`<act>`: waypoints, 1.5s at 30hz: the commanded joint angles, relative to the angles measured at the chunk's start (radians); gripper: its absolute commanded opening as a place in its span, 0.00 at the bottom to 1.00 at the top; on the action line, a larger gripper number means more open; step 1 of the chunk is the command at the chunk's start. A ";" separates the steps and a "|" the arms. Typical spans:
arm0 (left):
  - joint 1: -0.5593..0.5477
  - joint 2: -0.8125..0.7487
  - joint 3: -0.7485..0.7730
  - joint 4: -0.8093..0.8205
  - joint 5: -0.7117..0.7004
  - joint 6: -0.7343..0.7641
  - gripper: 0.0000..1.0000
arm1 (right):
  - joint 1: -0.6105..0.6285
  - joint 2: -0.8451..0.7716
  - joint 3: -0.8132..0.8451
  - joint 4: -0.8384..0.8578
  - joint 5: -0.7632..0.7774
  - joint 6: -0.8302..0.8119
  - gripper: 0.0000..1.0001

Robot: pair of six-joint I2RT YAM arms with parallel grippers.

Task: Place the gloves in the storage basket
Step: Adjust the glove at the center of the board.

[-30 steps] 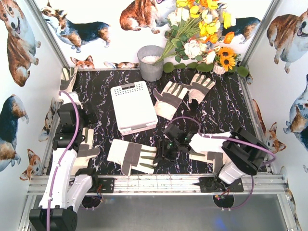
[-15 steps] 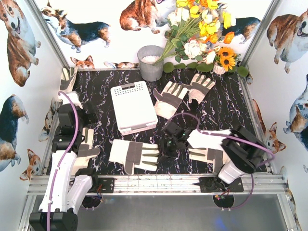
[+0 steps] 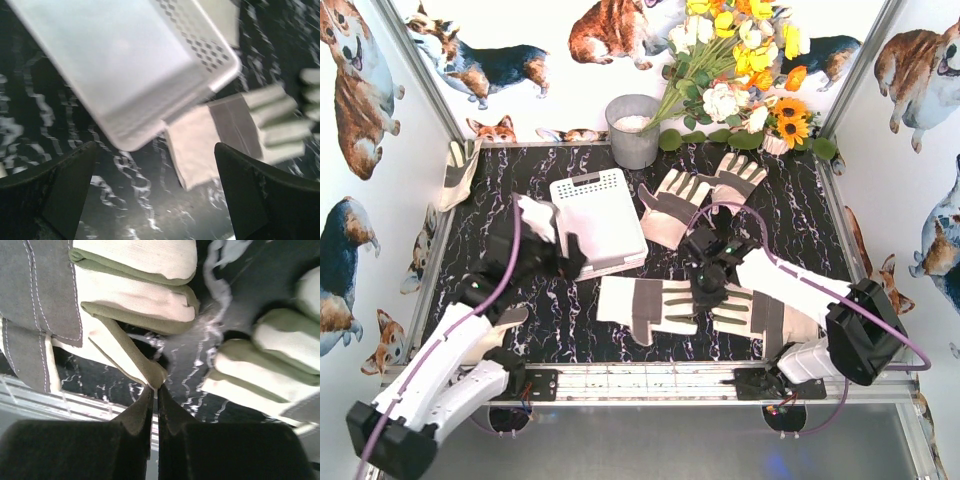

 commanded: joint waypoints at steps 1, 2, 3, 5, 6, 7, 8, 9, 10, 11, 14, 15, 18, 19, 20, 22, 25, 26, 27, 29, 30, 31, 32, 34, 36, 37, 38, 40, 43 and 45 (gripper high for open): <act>-0.170 -0.025 -0.064 0.080 -0.050 -0.154 0.96 | -0.059 0.017 0.126 -0.067 0.108 -0.139 0.00; -0.207 -0.010 -0.072 0.111 -0.056 -0.178 0.95 | -0.071 0.029 0.149 -0.071 0.114 -0.151 0.00; -0.254 0.015 -0.072 0.139 -0.074 -0.200 0.95 | -0.082 0.040 0.171 -0.074 0.118 -0.162 0.00; -0.354 0.074 -0.059 0.170 -0.131 -0.231 0.95 | -0.100 0.066 0.215 -0.073 0.116 -0.181 0.00; -0.409 0.103 -0.053 0.188 -0.169 -0.239 0.95 | -0.109 0.081 0.238 -0.068 0.109 -0.190 0.00; -0.453 0.130 -0.049 0.209 -0.203 -0.246 0.95 | -0.114 0.099 0.263 -0.061 0.095 -0.199 0.00; -0.489 0.160 -0.048 0.236 -0.218 -0.251 0.96 | -0.117 0.120 0.285 -0.052 0.085 -0.208 0.00; -0.512 0.188 -0.049 0.263 -0.211 -0.256 0.96 | -0.118 0.141 0.312 -0.045 0.079 -0.214 0.00; -0.526 0.220 -0.049 0.293 -0.192 -0.263 0.96 | -0.118 0.164 0.338 -0.042 0.078 -0.218 0.00; -0.535 0.249 -0.050 0.317 -0.163 -0.269 0.96 | -0.118 0.186 0.361 -0.040 0.077 -0.220 0.00; -0.549 0.312 -0.041 0.343 -0.108 -0.282 0.97 | -0.118 0.234 0.405 -0.018 0.068 -0.223 0.00; -0.549 0.319 -0.042 0.349 -0.102 -0.286 0.97 | -0.118 0.238 0.407 -0.004 0.066 -0.225 0.00; -0.548 0.330 -0.056 0.359 -0.089 -0.276 1.00 | -0.118 0.242 0.399 0.021 0.059 -0.237 0.00; -0.548 0.346 -0.054 0.347 -0.083 -0.269 1.00 | -0.118 0.244 0.399 0.025 0.057 -0.238 0.00; -0.549 0.366 -0.050 0.335 -0.066 -0.263 0.99 | -0.118 0.248 0.404 0.035 0.048 -0.238 0.00; -0.551 0.396 -0.059 0.338 -0.005 -0.261 0.98 | -0.118 0.256 0.415 0.066 0.013 -0.236 0.00; -0.553 0.414 -0.088 0.366 0.060 -0.270 0.98 | -0.118 0.275 0.433 0.118 -0.027 -0.230 0.00; -0.553 0.421 -0.085 0.358 0.070 -0.271 0.98 | -0.118 0.281 0.440 0.132 -0.030 -0.229 0.00; -0.554 0.428 -0.071 0.333 0.078 -0.270 0.98 | -0.118 0.287 0.450 0.141 -0.028 -0.229 0.01; -0.554 0.441 -0.031 0.281 0.082 -0.271 0.98 | -0.118 0.295 0.473 0.153 -0.025 -0.241 0.04; -0.554 0.442 -0.014 0.262 0.078 -0.274 0.98 | -0.118 0.295 0.487 0.153 -0.023 -0.249 0.07; -0.554 0.441 -0.004 0.248 0.067 -0.281 0.98 | -0.118 0.291 0.497 0.152 -0.022 -0.256 0.10; -0.554 0.437 0.001 0.240 0.051 -0.289 0.99 | -0.118 0.284 0.503 0.152 -0.021 -0.260 0.14; -0.554 0.432 0.004 0.230 0.020 -0.303 0.99 | -0.118 0.253 0.500 0.152 -0.025 -0.259 0.25; -0.554 0.433 0.004 0.218 -0.007 -0.311 0.99 | -0.118 0.202 0.483 0.149 -0.031 -0.245 0.36; -0.554 0.432 0.040 0.210 -0.028 -0.314 1.00 | -0.119 0.172 0.471 0.142 -0.031 -0.234 0.42; -0.553 0.431 0.053 0.201 -0.051 -0.316 1.00 | -0.119 0.138 0.458 0.134 -0.030 -0.219 0.50; -0.552 0.431 0.081 0.186 -0.099 -0.306 1.00 | -0.121 0.065 0.418 0.126 -0.030 -0.185 0.58; -0.532 0.434 0.119 0.145 -0.162 -0.287 1.00 | -0.122 -0.050 0.292 0.157 -0.012 -0.099 0.63; -0.499 0.428 0.112 0.135 -0.167 -0.285 1.00 | -0.122 -0.102 0.208 0.184 -0.029 -0.024 0.63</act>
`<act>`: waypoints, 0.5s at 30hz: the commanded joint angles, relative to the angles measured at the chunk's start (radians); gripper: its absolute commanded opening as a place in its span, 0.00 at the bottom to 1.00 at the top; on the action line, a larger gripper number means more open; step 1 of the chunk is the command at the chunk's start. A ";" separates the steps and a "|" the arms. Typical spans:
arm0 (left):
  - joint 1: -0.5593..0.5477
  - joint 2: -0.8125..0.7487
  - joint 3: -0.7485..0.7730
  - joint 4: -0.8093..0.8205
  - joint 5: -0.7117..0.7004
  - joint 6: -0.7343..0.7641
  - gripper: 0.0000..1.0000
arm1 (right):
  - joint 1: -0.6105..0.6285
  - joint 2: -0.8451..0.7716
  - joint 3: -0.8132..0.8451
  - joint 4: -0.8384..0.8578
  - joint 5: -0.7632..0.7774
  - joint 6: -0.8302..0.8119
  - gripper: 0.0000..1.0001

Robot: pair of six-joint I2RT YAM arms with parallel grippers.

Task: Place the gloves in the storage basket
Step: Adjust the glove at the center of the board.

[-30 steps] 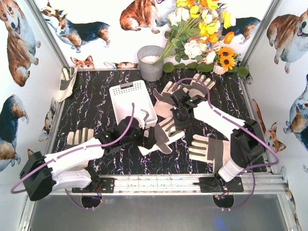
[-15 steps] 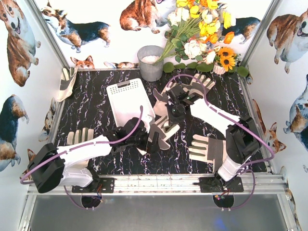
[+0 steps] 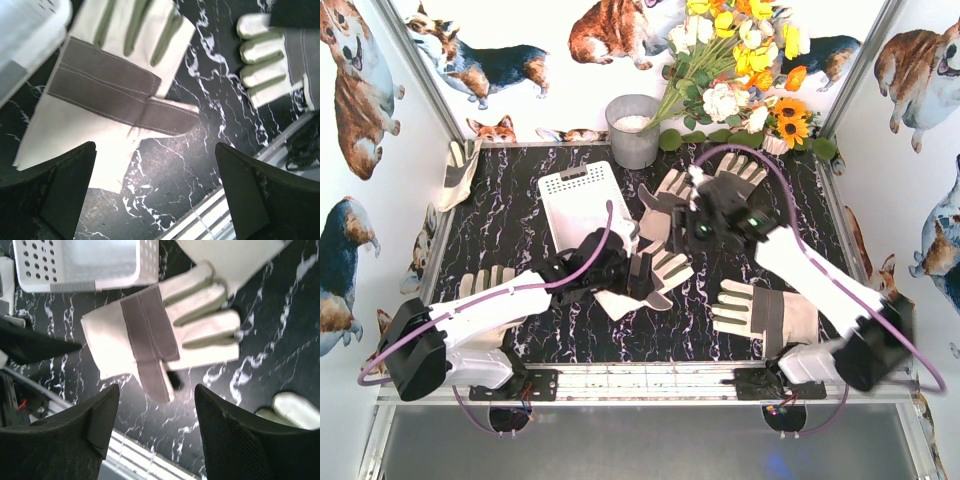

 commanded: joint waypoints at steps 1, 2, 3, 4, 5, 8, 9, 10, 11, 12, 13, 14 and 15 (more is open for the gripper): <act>0.057 -0.023 0.009 -0.040 -0.069 0.010 1.00 | -0.006 -0.122 -0.167 0.076 -0.038 0.174 0.63; 0.080 -0.031 -0.012 -0.027 -0.054 0.005 1.00 | -0.006 -0.135 -0.208 0.102 -0.073 0.207 0.63; 0.093 -0.041 -0.034 0.001 -0.036 -0.001 1.00 | -0.006 -0.144 -0.249 0.128 -0.112 0.263 0.63; 0.103 -0.050 -0.055 0.028 -0.011 -0.009 1.00 | -0.005 -0.150 -0.286 0.159 -0.155 0.308 0.63; 0.111 -0.053 -0.081 0.054 0.019 -0.020 1.00 | -0.005 -0.152 -0.325 0.189 -0.194 0.346 0.63; 0.133 -0.026 -0.123 0.076 0.075 -0.070 1.00 | 0.011 -0.144 -0.416 0.286 -0.271 0.436 0.63; 0.134 -0.013 -0.126 0.078 0.079 -0.080 1.00 | 0.025 -0.136 -0.437 0.314 -0.279 0.460 0.63; 0.134 -0.002 -0.130 0.083 0.085 -0.087 1.00 | 0.034 -0.124 -0.455 0.343 -0.293 0.480 0.63; 0.134 0.006 -0.135 0.095 0.088 -0.097 1.00 | 0.040 -0.109 -0.471 0.375 -0.314 0.502 0.63; 0.134 0.012 -0.144 0.111 0.091 -0.109 1.00 | 0.047 -0.096 -0.488 0.408 -0.328 0.524 0.63; 0.134 0.017 -0.151 0.130 0.094 -0.114 1.00 | 0.054 -0.085 -0.506 0.440 -0.333 0.544 0.63; 0.134 0.022 -0.157 0.147 0.095 -0.117 1.00 | 0.063 -0.079 -0.522 0.470 -0.326 0.561 0.63; 0.134 0.027 -0.161 0.158 0.096 -0.118 1.00 | 0.071 -0.077 -0.540 0.492 -0.314 0.575 0.67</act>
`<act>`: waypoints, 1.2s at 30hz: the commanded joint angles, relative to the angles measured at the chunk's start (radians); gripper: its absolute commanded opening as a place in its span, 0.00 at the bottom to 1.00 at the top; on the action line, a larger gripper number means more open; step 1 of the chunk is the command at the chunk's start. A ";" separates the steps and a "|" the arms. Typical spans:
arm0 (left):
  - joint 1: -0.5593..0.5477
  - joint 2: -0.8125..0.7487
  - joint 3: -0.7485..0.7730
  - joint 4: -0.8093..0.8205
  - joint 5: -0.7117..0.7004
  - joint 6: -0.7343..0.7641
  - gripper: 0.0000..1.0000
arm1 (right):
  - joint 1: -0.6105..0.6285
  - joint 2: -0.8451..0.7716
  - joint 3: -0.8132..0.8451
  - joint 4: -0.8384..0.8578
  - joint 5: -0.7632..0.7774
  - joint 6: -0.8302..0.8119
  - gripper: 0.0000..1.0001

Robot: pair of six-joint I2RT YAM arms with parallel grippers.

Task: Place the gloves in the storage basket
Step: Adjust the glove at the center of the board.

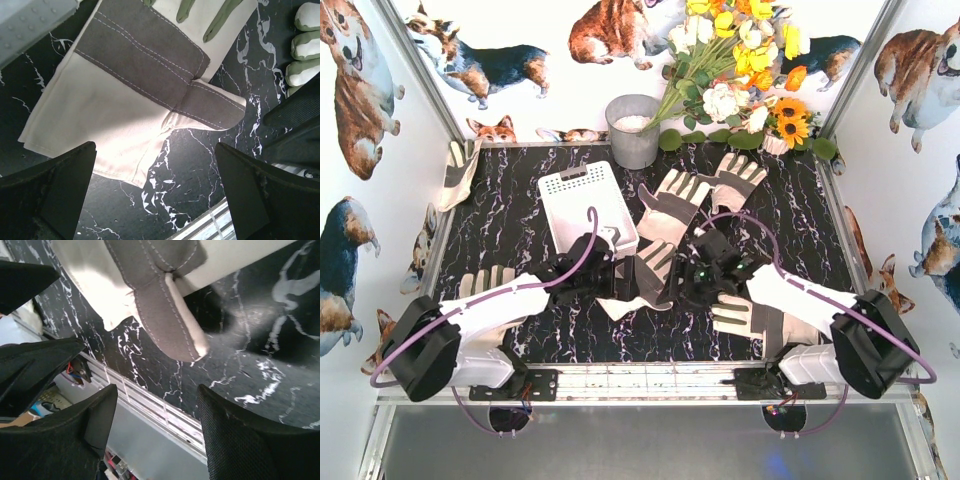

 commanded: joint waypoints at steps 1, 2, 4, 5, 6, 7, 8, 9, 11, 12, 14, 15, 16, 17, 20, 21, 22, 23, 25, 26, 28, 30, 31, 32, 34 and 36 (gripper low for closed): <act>0.004 0.024 -0.020 0.097 0.032 -0.038 1.00 | 0.031 0.011 -0.046 0.227 -0.032 0.130 0.67; 0.004 0.033 -0.021 0.100 0.030 -0.033 1.00 | 0.033 0.013 -0.057 0.233 -0.020 0.143 0.68; 0.004 0.056 -0.017 0.099 0.027 -0.028 1.00 | 0.034 0.012 -0.082 0.250 0.000 0.164 0.69; 0.004 0.067 -0.015 0.102 0.028 -0.024 1.00 | 0.034 0.011 -0.097 0.257 0.008 0.175 0.71; 0.004 0.077 -0.014 0.106 0.031 -0.020 1.00 | 0.034 0.013 -0.110 0.268 0.016 0.183 0.71; 0.004 0.087 -0.013 0.112 0.033 -0.018 1.00 | 0.034 0.017 -0.120 0.285 0.019 0.188 0.71; 0.004 0.095 -0.012 0.117 0.034 -0.014 1.00 | 0.034 0.026 -0.126 0.297 0.020 0.190 0.71; 0.004 0.103 -0.012 0.122 0.034 -0.011 1.00 | 0.034 0.037 -0.129 0.313 0.018 0.191 0.71; 0.004 0.125 -0.008 0.131 0.034 -0.006 1.00 | 0.036 0.061 -0.128 0.346 0.013 0.193 0.71; 0.004 0.137 -0.005 0.126 0.036 -0.004 1.00 | 0.036 0.074 -0.127 0.368 0.013 0.196 0.71; 0.004 0.153 -0.004 0.116 0.039 -0.005 1.00 | 0.037 0.103 -0.123 0.403 0.014 0.199 0.70; 0.004 0.157 -0.007 0.113 0.045 -0.008 0.99 | 0.037 0.115 -0.120 0.415 0.012 0.199 0.69; 0.004 0.156 -0.013 0.113 0.054 -0.014 0.99 | 0.037 0.125 -0.116 0.424 0.013 0.196 0.66; 0.002 0.154 -0.023 0.116 0.063 -0.021 0.99 | 0.036 0.133 -0.113 0.428 0.014 0.192 0.63; -0.013 0.136 -0.057 0.120 0.084 -0.045 0.98 | 0.036 0.142 -0.097 0.403 0.038 0.157 0.48; -0.023 0.131 -0.064 0.112 0.085 -0.052 0.98 | 0.035 0.143 -0.088 0.381 0.048 0.141 0.43; -0.036 0.128 -0.070 0.103 0.085 -0.061 0.98 | 0.032 0.145 -0.079 0.357 0.055 0.122 0.37; -0.049 0.126 -0.075 0.098 0.090 -0.070 0.98 | 0.029 0.144 -0.071 0.335 0.060 0.106 0.32; -0.083 0.120 -0.091 0.113 0.114 -0.103 0.98 | 0.020 0.137 -0.059 0.287 0.071 0.075 0.23; -0.101 0.116 -0.102 0.134 0.132 -0.123 0.98 | 0.016 0.130 -0.056 0.265 0.076 0.060 0.20; -0.137 0.112 -0.126 0.184 0.170 -0.176 0.97 | 0.005 0.117 -0.050 0.220 0.086 0.031 0.13; -0.169 0.111 -0.137 0.219 0.197 -0.207 0.97 | -0.004 0.101 -0.043 0.163 0.102 0.001 0.09; -0.182 0.111 -0.137 0.233 0.211 -0.216 0.97 | -0.010 0.092 -0.039 0.137 0.106 -0.014 0.07; -0.196 0.114 -0.135 0.248 0.230 -0.224 0.97 | -0.014 0.084 -0.035 0.113 0.107 -0.033 0.07; -0.221 0.118 -0.129 0.288 0.262 -0.240 0.97 | -0.023 0.076 -0.022 0.056 0.098 -0.076 0.07; -0.233 0.122 -0.133 0.368 0.298 -0.276 0.97 | -0.031 0.080 0.005 -0.011 0.086 -0.128 0.06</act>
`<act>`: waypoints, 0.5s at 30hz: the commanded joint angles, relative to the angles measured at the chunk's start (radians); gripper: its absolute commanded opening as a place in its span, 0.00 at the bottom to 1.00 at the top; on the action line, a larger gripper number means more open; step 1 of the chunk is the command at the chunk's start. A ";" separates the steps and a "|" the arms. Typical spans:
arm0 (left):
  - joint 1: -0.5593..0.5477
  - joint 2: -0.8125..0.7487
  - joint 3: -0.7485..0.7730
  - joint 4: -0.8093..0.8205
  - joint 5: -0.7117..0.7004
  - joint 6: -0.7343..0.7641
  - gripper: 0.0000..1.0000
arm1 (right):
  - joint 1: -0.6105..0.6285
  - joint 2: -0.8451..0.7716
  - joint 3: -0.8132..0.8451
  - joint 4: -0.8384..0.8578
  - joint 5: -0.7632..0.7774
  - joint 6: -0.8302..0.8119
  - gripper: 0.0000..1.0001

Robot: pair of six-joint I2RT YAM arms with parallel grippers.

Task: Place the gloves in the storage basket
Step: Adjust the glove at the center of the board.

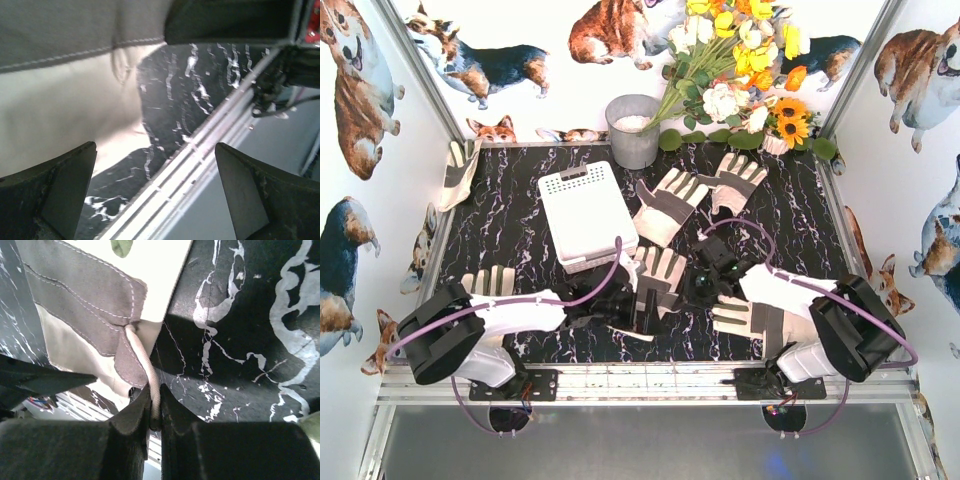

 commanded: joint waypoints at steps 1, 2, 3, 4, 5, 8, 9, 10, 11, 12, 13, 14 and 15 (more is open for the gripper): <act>-0.031 0.009 -0.019 0.159 0.107 -0.103 0.97 | -0.016 -0.028 0.090 -0.146 -0.005 -0.142 0.04; -0.030 0.002 -0.020 0.181 0.105 -0.122 0.98 | -0.020 -0.027 0.099 -0.159 -0.028 -0.167 0.03; -0.030 -0.017 -0.017 0.185 0.095 -0.132 0.98 | -0.022 -0.024 0.109 -0.167 -0.067 -0.194 0.03; -0.028 -0.038 -0.012 0.174 0.075 -0.135 0.98 | -0.023 -0.018 0.120 -0.180 -0.091 -0.222 0.03; -0.023 -0.059 -0.003 0.151 0.051 -0.133 0.98 | -0.024 -0.011 0.140 -0.204 -0.099 -0.249 0.03; 0.026 -0.133 0.024 -0.007 -0.054 -0.102 0.98 | -0.024 0.017 0.168 -0.262 -0.103 -0.298 0.02; 0.047 -0.152 0.030 -0.072 -0.101 -0.088 0.97 | -0.025 0.027 0.173 -0.275 -0.108 -0.310 0.01; 0.068 -0.165 0.036 -0.131 -0.142 -0.072 0.96 | -0.025 0.036 0.177 -0.281 -0.116 -0.314 0.00; 0.088 -0.172 0.040 -0.189 -0.173 -0.057 0.93 | -0.025 0.043 0.178 -0.279 -0.131 -0.316 0.00; 0.108 -0.172 0.043 -0.225 -0.192 -0.044 0.90 | -0.024 0.050 0.178 -0.276 -0.143 -0.316 0.00; 0.122 -0.169 0.044 -0.250 -0.202 -0.030 0.88 | -0.025 0.055 0.176 -0.271 -0.153 -0.314 0.00; 0.132 -0.162 0.045 -0.268 -0.212 -0.017 0.84 | -0.025 0.061 0.176 -0.267 -0.159 -0.313 0.00; 0.138 -0.153 0.045 -0.280 -0.220 -0.004 0.80 | -0.025 0.064 0.176 -0.264 -0.163 -0.312 0.00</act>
